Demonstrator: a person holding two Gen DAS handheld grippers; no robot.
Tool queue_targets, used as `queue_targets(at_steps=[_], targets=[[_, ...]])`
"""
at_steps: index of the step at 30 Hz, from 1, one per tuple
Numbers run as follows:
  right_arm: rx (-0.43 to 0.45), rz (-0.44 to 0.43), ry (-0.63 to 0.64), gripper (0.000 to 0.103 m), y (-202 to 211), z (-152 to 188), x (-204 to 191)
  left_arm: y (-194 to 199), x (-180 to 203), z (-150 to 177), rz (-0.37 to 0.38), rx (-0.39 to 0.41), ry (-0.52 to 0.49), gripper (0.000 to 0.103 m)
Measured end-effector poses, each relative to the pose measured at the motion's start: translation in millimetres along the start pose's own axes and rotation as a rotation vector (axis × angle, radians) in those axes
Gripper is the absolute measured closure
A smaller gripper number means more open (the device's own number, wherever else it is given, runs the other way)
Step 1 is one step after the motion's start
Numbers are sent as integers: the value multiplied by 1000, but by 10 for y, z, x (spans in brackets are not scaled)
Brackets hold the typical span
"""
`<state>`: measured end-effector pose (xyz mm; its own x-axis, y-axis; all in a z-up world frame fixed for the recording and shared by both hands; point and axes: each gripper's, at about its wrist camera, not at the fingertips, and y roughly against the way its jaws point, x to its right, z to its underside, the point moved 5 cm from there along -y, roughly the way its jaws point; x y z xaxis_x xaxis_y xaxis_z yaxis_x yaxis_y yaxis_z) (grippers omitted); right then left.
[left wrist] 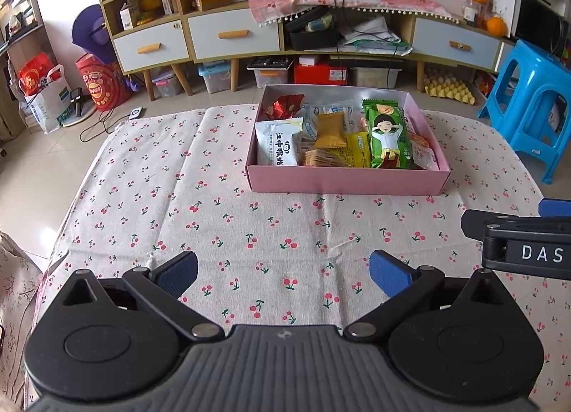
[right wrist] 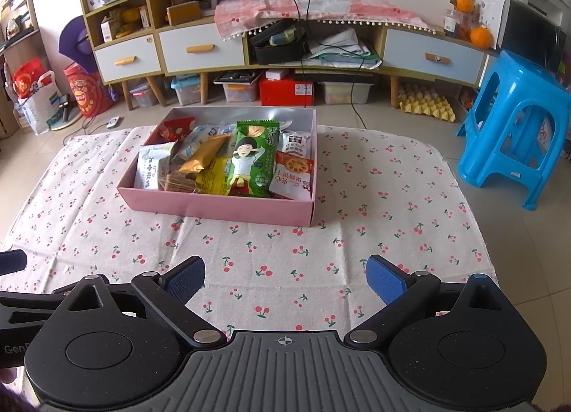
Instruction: Organize snacks
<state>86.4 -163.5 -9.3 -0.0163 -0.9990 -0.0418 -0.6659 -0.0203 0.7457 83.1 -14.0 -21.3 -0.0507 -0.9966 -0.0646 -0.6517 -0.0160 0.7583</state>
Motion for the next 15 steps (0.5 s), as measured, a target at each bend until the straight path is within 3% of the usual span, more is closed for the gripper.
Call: queue_targets(at_steps=[15], targets=[[0,-1,1,5,1,0,-12,-10,-17,14,2,-9,0,0]])
